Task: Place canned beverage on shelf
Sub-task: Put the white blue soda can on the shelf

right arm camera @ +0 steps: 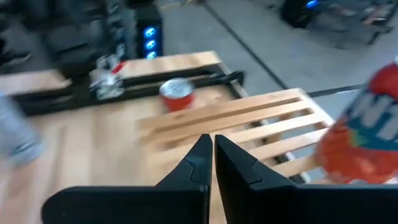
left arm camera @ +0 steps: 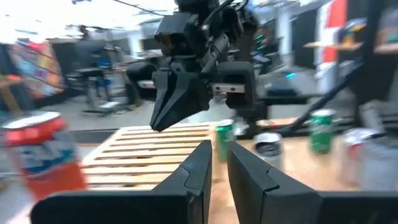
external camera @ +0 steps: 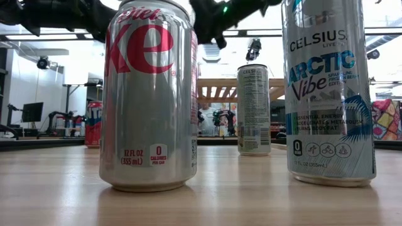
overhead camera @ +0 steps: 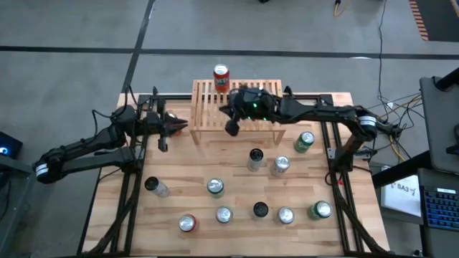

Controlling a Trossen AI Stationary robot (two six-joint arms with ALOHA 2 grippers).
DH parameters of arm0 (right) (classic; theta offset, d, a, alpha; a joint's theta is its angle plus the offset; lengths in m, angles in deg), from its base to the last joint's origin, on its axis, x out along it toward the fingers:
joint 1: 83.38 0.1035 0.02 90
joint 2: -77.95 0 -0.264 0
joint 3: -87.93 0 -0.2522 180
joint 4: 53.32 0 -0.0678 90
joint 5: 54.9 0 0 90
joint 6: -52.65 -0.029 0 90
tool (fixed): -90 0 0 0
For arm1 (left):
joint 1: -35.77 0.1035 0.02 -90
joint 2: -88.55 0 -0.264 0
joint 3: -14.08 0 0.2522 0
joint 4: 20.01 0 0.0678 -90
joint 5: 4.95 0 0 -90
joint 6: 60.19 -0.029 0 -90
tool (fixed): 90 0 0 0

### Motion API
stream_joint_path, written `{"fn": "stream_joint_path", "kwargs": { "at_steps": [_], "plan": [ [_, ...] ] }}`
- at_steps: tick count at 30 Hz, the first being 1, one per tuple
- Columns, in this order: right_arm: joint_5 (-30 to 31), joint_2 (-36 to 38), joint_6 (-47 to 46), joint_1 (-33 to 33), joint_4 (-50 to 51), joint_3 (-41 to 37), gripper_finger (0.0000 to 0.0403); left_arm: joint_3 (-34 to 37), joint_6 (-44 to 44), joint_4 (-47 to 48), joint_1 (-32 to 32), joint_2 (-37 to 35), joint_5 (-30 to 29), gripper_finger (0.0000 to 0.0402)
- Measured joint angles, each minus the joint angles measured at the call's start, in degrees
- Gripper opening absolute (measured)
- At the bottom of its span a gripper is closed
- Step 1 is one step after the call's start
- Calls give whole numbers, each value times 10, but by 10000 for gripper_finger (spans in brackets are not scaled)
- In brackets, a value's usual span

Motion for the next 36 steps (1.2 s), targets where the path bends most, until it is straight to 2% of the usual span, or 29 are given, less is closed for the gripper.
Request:
{"fn": "stream_joint_path", "kwargs": {
  "at_steps": [4,13,21,23,26,29,32,36],
  "plan": [
    [0,41,10,42,58,0,9,0,82,-36,-19,14,45,35],
    [0,106,-15,125,141,0,9,0,163,-164,-101,65,45,35],
    [0,111,-69,181,232,0,9,-2,203,-267,-172,146,33,35],
    [0,110,-84,192,259,0,9,-13,210,-264,-185,166,30,35],
    [0,109,-116,207,297,0,9,-39,215,-231,-197,192,30,35],
    [0,109,-155,219,322,0,9,-74,208,-153,-199,210,30,35],
    [4,109,-209,226,357,0,9,-117,178,-28,-199,221,24,35],
    [6,107,-296,226,427,0,9,-172,128,139,-200,234,-30,35]
  ]
}}
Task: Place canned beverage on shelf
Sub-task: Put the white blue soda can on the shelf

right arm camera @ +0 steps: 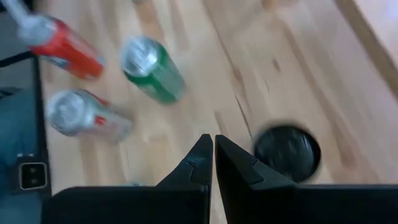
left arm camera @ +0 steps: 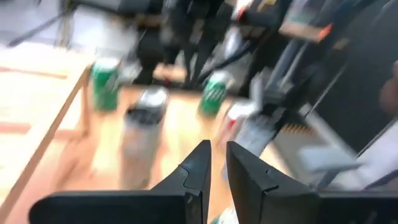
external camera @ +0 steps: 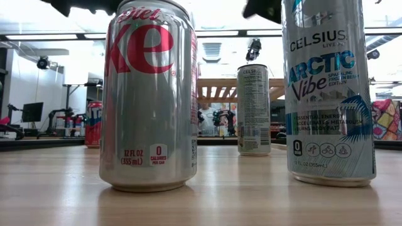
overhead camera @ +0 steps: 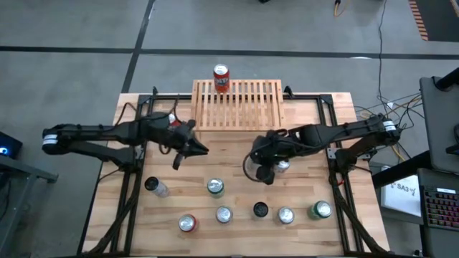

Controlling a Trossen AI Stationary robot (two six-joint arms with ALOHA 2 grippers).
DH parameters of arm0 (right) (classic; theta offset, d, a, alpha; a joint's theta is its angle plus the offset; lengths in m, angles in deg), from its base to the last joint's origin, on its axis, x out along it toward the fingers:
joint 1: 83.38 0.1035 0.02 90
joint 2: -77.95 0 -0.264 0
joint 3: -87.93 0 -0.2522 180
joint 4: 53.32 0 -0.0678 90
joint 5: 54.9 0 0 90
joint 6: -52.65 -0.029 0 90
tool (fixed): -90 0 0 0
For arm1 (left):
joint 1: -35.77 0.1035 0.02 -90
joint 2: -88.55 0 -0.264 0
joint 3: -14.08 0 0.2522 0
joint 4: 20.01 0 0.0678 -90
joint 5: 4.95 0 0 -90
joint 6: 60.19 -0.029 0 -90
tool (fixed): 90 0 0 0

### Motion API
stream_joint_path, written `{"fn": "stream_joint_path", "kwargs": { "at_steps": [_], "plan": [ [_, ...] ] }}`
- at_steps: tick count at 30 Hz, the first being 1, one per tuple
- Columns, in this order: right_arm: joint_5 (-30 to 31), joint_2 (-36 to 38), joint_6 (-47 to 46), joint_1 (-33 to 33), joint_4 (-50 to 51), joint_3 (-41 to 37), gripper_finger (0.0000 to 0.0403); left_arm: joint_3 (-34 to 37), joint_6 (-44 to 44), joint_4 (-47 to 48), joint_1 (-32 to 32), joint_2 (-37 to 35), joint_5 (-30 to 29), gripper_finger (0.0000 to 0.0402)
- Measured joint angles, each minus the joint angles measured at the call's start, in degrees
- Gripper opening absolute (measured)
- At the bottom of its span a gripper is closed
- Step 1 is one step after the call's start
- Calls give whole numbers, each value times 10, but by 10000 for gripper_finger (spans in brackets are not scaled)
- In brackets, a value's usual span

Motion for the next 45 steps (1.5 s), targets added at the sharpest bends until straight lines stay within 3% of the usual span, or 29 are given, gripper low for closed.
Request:
{"fn": "stream_joint_path", "kwargs": {
  "at_steps": [5,11,14,36,45],
  "plan": [
    [-1,-1,-75,2,84,0,9,-32,-46,83,0,12,-62,35],
    [-7,0,-145,2,134,0,9,-36,-75,87,0,16,-64,35],
    [-44,0,-154,6,131,0,9,-36,-83,86,0,16,-65,35],
    [-31,-80,-146,177,90,59,9,-35,-123,25,0,26,-65,35],
    [-18,-106,-40,205,85,84,9,-34,-139,9,0,26,-65,35]
  ]
}}
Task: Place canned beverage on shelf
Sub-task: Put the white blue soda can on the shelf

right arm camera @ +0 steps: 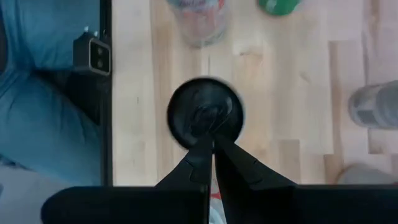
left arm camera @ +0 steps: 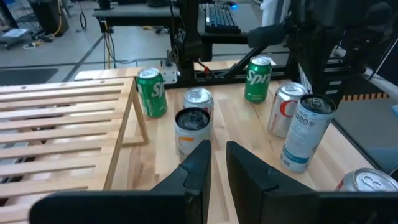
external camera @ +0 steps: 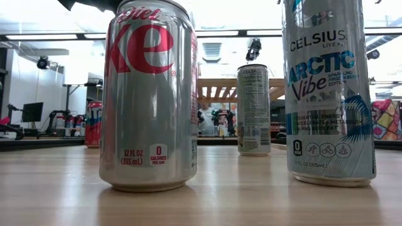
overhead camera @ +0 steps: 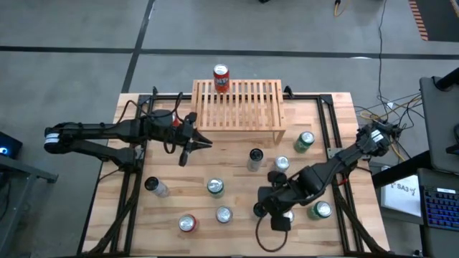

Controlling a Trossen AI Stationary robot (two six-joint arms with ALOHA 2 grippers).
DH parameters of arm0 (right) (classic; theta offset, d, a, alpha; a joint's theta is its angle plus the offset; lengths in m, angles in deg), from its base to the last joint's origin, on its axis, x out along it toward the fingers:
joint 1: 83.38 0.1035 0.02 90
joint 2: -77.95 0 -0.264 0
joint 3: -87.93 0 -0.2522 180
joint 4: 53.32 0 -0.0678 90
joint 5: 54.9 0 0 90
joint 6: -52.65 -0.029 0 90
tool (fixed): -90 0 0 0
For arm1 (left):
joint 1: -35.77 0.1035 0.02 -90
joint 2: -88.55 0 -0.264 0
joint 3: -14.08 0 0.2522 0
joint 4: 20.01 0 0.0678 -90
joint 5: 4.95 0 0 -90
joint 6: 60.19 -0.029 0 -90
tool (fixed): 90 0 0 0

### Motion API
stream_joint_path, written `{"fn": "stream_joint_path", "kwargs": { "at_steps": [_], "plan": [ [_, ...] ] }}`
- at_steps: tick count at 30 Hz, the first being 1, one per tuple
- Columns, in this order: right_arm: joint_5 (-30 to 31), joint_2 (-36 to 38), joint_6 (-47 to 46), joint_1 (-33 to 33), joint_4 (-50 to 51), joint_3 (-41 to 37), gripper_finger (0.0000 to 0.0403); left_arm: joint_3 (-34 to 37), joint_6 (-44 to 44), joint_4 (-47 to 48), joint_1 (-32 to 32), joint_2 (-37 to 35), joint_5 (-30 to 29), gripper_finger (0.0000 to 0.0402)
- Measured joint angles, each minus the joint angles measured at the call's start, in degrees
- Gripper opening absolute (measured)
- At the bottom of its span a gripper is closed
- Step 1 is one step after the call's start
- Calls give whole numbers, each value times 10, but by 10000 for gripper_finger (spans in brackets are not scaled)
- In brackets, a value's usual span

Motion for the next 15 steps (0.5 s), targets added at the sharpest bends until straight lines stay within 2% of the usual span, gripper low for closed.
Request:
{"fn": "stream_joint_path", "kwargs": {
  "at_steps": [9,12,15],
  "plan": [
    [38,-13,-18,-2,-2,23,18,0,-12,-2,0,0,0,35],
    [38,-20,-20,-2,-12,33,46,0,-14,-3,0,0,0,35],
    [37,-29,-20,-2,-30,43,92,0,-14,-4,0,0,0,35]
  ]
}}
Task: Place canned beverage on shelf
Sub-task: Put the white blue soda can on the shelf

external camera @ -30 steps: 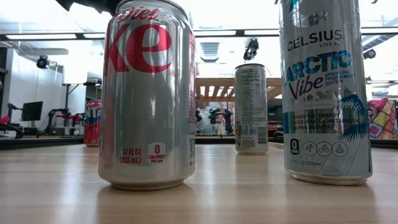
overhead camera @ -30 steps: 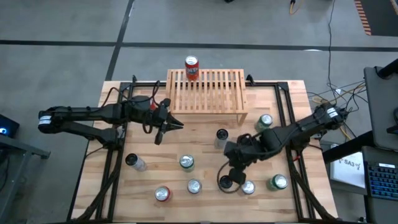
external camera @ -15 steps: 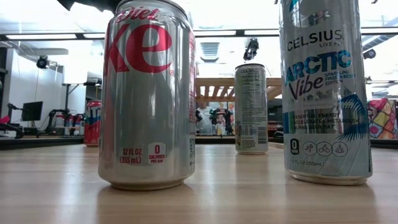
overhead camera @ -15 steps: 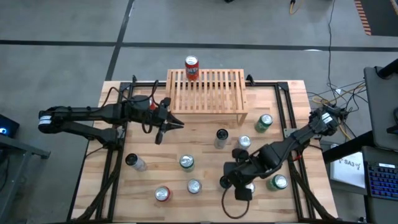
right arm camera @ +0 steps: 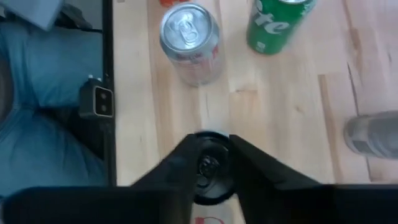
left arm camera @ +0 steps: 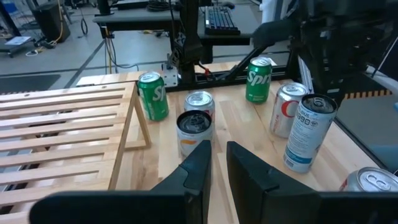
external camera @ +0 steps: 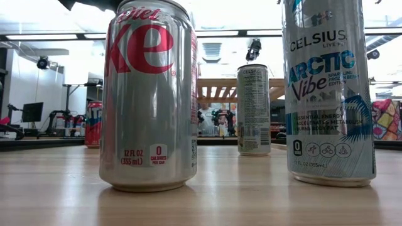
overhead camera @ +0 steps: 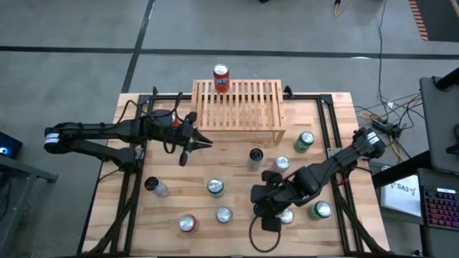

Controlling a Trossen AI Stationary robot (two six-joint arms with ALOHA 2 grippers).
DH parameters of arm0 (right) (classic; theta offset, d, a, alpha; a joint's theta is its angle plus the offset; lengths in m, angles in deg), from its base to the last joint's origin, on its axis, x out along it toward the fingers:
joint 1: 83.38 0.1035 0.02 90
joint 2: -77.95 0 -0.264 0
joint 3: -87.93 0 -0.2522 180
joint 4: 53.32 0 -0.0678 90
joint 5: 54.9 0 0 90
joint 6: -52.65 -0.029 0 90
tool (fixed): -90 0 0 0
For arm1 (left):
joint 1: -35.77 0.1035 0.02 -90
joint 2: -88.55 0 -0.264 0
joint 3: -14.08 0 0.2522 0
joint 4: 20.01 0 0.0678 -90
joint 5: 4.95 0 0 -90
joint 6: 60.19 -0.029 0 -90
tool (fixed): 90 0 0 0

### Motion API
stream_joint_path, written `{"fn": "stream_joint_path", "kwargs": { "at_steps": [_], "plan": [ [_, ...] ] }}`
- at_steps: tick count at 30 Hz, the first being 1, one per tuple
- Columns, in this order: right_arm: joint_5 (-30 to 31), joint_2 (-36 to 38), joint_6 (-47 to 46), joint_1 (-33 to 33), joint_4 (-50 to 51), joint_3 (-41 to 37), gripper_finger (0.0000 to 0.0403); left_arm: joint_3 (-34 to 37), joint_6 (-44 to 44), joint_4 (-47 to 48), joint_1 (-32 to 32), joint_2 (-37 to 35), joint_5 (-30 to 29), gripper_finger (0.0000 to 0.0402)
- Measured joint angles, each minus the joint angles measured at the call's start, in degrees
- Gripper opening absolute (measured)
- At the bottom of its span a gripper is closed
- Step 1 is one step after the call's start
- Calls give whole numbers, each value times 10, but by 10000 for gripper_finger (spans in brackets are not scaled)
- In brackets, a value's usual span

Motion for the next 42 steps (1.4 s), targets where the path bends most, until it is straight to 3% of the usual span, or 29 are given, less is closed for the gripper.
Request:
{"fn": "stream_joint_path", "kwargs": {
  "at_steps": [9,14,21,42],
  "plan": [
    [-15,-22,3,0,7,15,270,0,-6,-7,0,0,0,35],
    [-57,-23,-7,0,13,15,329,0,-6,-10,0,0,0,35],
    [-55,-26,-7,0,59,15,333,0,-6,-18,0,0,0,35],
    [-52,-63,9,-1,57,15,329,0,-15,-23,1,0,-2,35]
  ]
}}
